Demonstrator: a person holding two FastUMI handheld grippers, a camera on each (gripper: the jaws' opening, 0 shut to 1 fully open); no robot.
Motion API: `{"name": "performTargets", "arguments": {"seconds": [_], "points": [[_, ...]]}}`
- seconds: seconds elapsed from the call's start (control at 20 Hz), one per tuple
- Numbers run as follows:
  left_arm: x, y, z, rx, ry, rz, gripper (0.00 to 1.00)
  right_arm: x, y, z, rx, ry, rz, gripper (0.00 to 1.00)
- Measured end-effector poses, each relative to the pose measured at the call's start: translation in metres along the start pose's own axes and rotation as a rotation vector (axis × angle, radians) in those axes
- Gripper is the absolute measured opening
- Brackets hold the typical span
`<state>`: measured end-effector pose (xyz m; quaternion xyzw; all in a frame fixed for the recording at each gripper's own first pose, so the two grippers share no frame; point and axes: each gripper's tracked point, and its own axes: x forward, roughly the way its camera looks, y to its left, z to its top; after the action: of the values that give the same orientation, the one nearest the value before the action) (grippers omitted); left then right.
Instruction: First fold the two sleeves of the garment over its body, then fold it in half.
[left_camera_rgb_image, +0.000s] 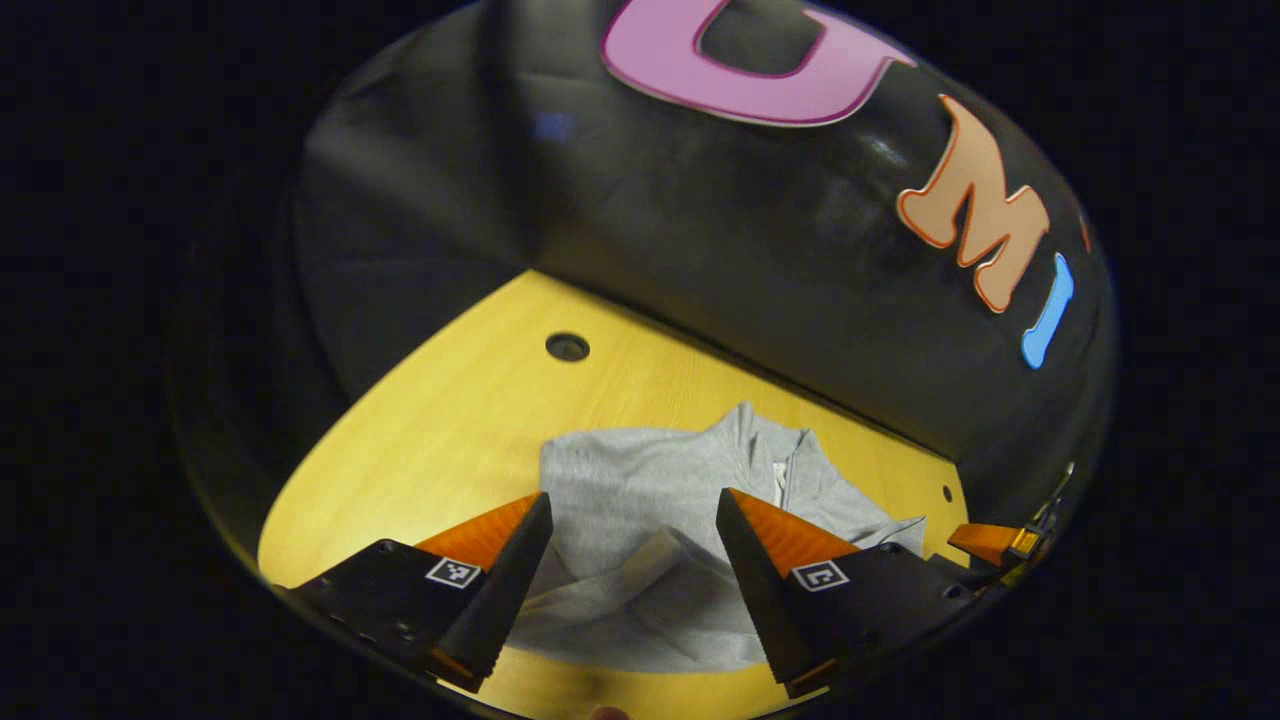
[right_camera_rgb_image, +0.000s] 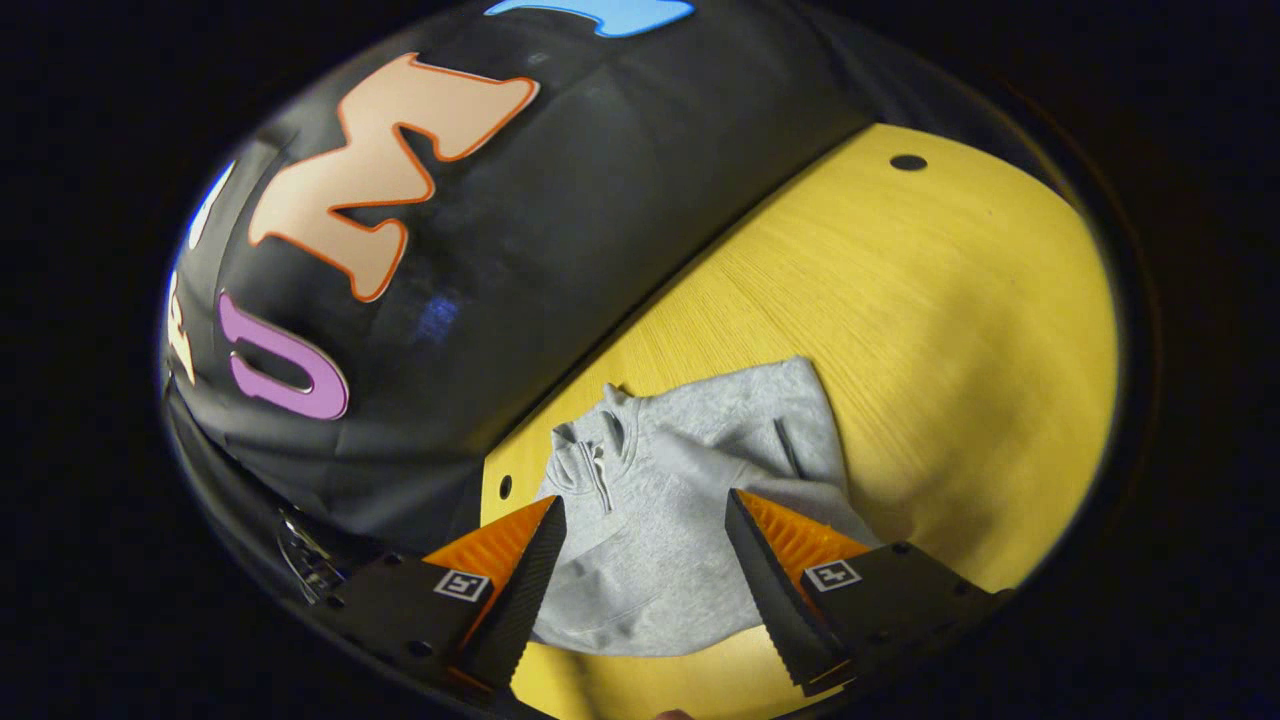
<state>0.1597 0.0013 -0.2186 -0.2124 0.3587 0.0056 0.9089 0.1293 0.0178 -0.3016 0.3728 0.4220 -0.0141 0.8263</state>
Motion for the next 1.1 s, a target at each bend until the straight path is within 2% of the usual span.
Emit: {"name": "performTargets", "arguments": {"seconds": [0.15,0.3,0.45,0.5,0.65,0.7,0.75,1.0,1.1], "points": [[-0.021,-0.014,0.019,0.135,-0.106,0.03,0.96,-0.019,-0.002,0.006,-0.087,-0.045,0.002,0.98],[-0.045,-0.036,0.013,0.234,-0.175,0.039,0.96,-0.046,-0.004,0.011,-0.203,-0.095,0.007,0.98],[-0.07,-0.051,0.0,0.255,-0.216,0.049,0.95,-0.074,-0.004,0.014,-0.351,-0.161,0.015,0.98],[-0.079,-0.054,-0.007,0.249,-0.229,0.053,0.95,-0.085,-0.003,0.015,-0.403,-0.193,0.021,0.93],[-0.11,-0.06,-0.015,0.239,-0.291,0.064,0.95,-0.123,0.004,0.023,-0.544,-0.306,0.023,0.98],[-0.12,-0.062,-0.018,0.249,-0.307,0.062,0.95,-0.135,0.009,0.022,-0.573,-0.34,0.025,0.93],[-0.129,-0.063,-0.019,0.264,-0.321,0.061,0.95,-0.147,0.013,0.021,-0.594,-0.371,0.03,0.98],[-0.162,-0.065,-0.013,0.317,-0.384,0.038,0.95,-0.179,0.027,0.005,-0.673,-0.481,0.014,0.98],[-0.172,-0.064,-0.006,0.347,-0.405,0.035,0.95,-0.188,0.039,-0.004,-0.687,-0.517,0.031,0.98]]}}
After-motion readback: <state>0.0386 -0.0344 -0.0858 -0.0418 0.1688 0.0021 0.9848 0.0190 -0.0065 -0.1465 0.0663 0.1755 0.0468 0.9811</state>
